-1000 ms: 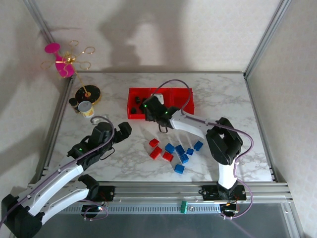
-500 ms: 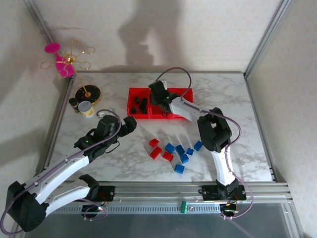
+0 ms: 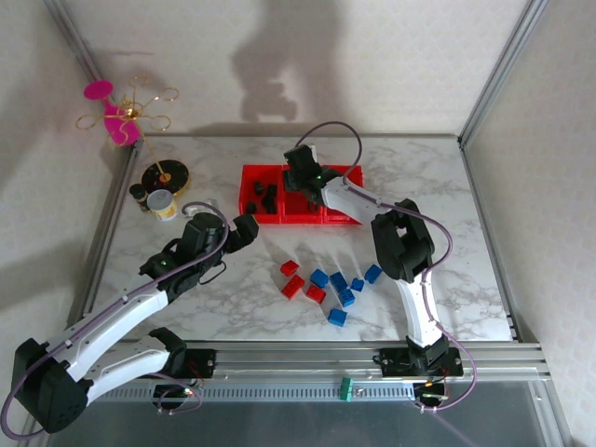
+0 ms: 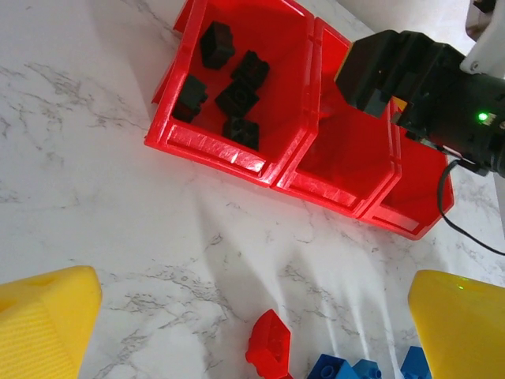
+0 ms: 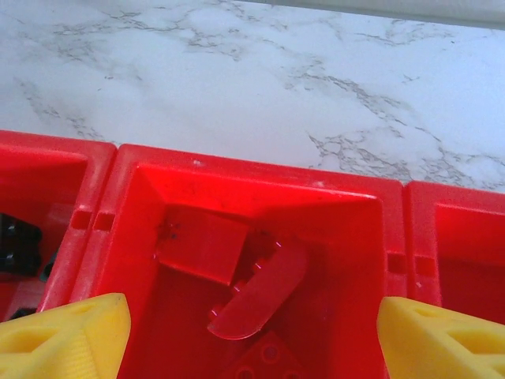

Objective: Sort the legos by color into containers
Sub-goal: Place the lego in the container, then pick up the lego from the center of the table.

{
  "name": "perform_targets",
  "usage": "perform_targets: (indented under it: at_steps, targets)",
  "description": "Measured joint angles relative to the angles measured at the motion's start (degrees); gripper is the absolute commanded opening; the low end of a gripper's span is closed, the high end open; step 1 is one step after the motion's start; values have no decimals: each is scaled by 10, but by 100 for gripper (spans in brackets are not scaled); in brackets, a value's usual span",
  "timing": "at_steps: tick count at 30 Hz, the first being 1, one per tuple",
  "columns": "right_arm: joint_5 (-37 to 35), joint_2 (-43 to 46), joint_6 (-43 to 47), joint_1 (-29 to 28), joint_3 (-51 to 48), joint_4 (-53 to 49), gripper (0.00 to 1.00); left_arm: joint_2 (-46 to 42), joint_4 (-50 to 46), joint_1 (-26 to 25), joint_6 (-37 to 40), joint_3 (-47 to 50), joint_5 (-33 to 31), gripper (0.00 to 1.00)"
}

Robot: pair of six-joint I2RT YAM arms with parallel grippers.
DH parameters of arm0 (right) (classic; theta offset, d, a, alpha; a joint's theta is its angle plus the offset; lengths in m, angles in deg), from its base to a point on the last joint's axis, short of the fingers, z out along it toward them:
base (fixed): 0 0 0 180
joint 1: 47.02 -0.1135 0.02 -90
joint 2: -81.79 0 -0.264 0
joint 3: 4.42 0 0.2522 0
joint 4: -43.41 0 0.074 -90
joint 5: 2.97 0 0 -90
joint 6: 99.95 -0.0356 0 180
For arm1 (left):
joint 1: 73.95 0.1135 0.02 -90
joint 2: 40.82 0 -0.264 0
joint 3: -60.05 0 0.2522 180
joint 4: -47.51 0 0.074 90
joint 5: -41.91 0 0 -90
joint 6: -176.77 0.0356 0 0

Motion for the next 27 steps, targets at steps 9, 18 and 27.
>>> perform_targets:
  at_steps: [9, 18, 27]
  targets:
    - [23, 147, -31, -63, -139, -3, 85, -65, -17, 0, 0, 3, 11, 100]
    - [76, 231, -59, -147, -269, -31, 80, -137, -52, 0, -10, 64, 19, 99]
    - [120, 242, -61, -195, -358, -51, 70, -175, -75, 0, -28, 106, 24, 100]
